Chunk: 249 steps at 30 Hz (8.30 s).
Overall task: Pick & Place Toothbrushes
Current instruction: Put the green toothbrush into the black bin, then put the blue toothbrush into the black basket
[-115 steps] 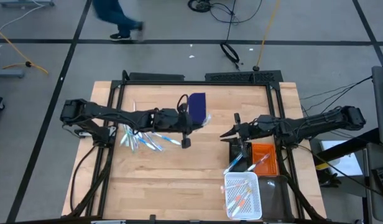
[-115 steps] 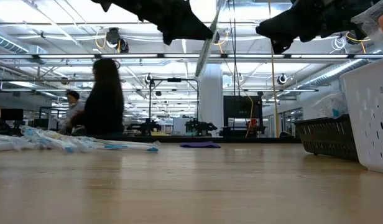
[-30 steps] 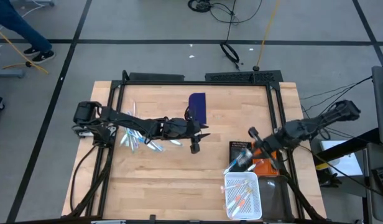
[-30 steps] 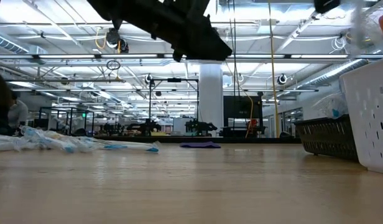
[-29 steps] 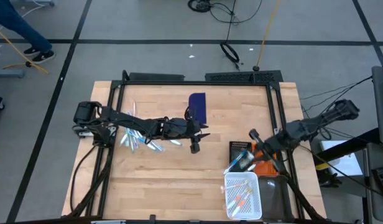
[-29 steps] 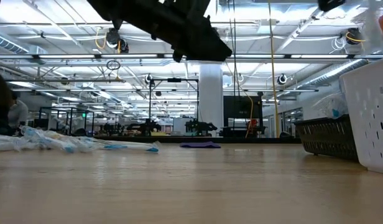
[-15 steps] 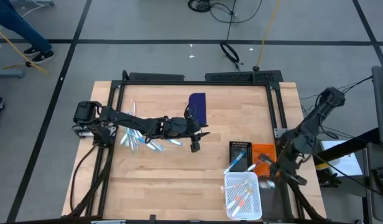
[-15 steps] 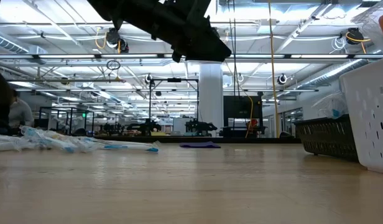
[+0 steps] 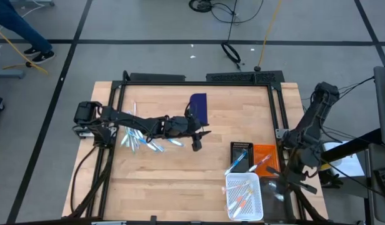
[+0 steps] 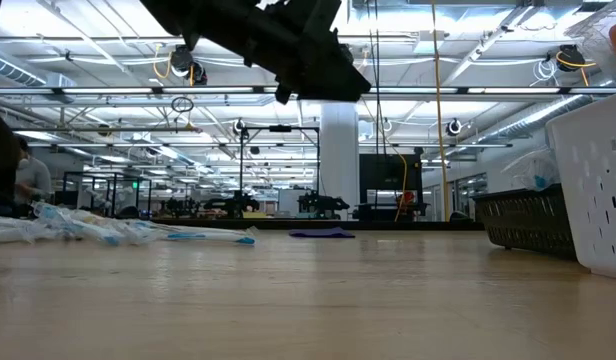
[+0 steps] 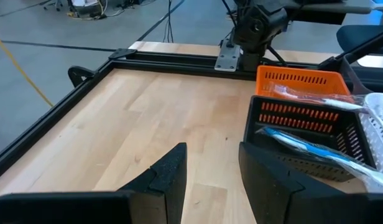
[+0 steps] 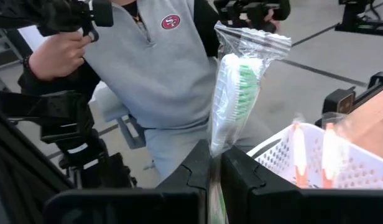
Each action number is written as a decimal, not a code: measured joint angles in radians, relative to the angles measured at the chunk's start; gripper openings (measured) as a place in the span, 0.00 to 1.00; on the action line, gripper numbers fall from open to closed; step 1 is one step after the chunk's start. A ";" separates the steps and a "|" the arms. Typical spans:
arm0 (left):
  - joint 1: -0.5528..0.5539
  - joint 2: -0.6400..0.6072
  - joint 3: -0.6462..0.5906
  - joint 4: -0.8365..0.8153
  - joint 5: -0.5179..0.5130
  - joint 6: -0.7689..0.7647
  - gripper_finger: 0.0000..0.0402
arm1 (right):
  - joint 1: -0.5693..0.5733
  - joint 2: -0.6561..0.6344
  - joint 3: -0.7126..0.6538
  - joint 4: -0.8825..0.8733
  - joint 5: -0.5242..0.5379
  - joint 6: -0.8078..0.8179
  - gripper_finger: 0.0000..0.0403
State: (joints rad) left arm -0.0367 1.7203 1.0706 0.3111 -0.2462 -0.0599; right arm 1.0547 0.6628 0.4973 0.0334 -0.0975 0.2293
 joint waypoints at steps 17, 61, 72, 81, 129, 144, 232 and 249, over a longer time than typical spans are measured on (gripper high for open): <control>0.015 0.000 0.000 -0.001 0.000 -0.005 0.37 | 0.017 0.018 0.001 -0.133 0.042 0.105 0.02; 0.017 0.000 0.000 -0.001 0.000 -0.022 0.37 | 0.010 0.007 -0.138 0.106 0.084 0.080 0.20; 0.017 0.000 0.000 -0.007 0.000 -0.024 0.37 | -0.127 -0.005 -0.138 0.132 0.551 -0.145 0.18; 0.041 -0.017 0.001 -0.249 0.000 -0.053 0.37 | -0.416 0.004 -0.138 0.229 0.430 -0.161 0.18; 0.109 0.035 -0.009 -1.196 0.169 -0.092 0.37 | -1.008 0.314 -0.138 0.564 -0.092 -0.111 0.18; 0.092 0.098 -0.005 -1.176 0.176 -0.073 0.18 | -1.007 0.314 -0.138 0.560 -0.092 -0.114 0.18; 0.002 0.121 0.052 0.264 -0.034 -0.051 0.01 | -1.087 0.380 -0.138 0.832 0.199 -0.255 0.04; 0.004 0.066 0.052 0.117 -0.054 -0.004 0.23 | -1.072 0.292 -0.138 0.716 0.162 -0.303 0.03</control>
State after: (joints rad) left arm -0.0330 1.7867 1.1225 0.4280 -0.3001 -0.0643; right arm -0.0174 0.9545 0.3592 0.7492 0.0648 -0.0738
